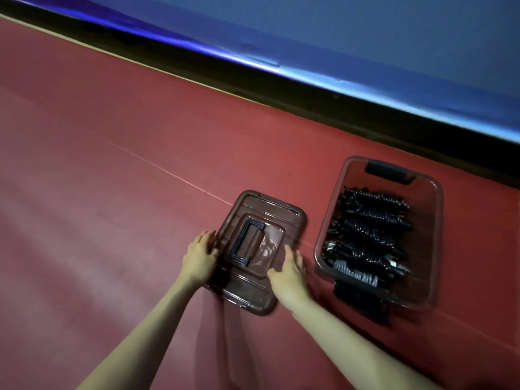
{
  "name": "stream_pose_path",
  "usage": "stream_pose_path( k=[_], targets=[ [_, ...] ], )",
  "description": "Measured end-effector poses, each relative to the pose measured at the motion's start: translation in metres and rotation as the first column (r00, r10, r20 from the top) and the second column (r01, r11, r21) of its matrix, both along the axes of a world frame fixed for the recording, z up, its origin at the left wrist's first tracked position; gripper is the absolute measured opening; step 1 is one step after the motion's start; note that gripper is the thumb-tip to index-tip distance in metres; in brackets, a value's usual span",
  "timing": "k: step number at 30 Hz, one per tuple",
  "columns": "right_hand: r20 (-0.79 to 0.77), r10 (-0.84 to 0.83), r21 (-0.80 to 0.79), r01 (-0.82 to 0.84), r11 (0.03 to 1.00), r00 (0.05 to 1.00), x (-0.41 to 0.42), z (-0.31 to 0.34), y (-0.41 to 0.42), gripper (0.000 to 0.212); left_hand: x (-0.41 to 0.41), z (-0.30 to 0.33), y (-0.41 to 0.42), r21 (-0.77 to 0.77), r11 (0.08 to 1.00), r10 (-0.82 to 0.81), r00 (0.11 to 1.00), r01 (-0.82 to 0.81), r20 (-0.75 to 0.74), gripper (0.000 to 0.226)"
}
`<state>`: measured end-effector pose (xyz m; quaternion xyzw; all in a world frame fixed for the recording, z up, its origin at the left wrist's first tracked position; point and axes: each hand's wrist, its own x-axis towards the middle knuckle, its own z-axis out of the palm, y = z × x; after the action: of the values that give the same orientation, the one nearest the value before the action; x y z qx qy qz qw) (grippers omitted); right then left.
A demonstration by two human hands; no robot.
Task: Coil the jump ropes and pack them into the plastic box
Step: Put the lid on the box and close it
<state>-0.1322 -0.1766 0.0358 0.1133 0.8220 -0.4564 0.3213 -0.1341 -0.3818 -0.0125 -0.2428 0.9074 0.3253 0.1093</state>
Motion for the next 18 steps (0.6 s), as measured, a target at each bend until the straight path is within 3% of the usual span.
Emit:
stream_pose_path(
  k=[4, 10, 15, 18],
  targets=[
    [-0.055, -0.024, 0.057, 0.027, 0.998, 0.998, 0.01, -0.024, 0.002, 0.075, 0.007, -0.006, 0.01, 0.099, 0.994, -0.058, 0.998, 0.056, 0.017, 0.062],
    [-0.131, 0.019, -0.048, -0.025, 0.999, 0.991, 0.017, -0.019, -0.001, 0.07, 0.01, 0.002, 0.017, 0.153, 0.959, 0.237, 0.971, -0.237, 0.017, 0.053],
    [-0.339, 0.027, -0.164, -0.088, 0.982, 0.941, 0.011, 0.009, -0.006, 0.078, 0.007, 0.025, 0.018, 0.203, 0.916, 0.375, 0.919, -0.346, -0.126, 0.046],
    [-0.423, -0.034, -0.24, -0.076, 0.968, 0.906, 0.001, 0.037, -0.003, 0.08, -0.004, 0.052, 0.019, 0.284, 0.905, 0.383, 0.896, -0.316, -0.223, 0.044]
  ],
)
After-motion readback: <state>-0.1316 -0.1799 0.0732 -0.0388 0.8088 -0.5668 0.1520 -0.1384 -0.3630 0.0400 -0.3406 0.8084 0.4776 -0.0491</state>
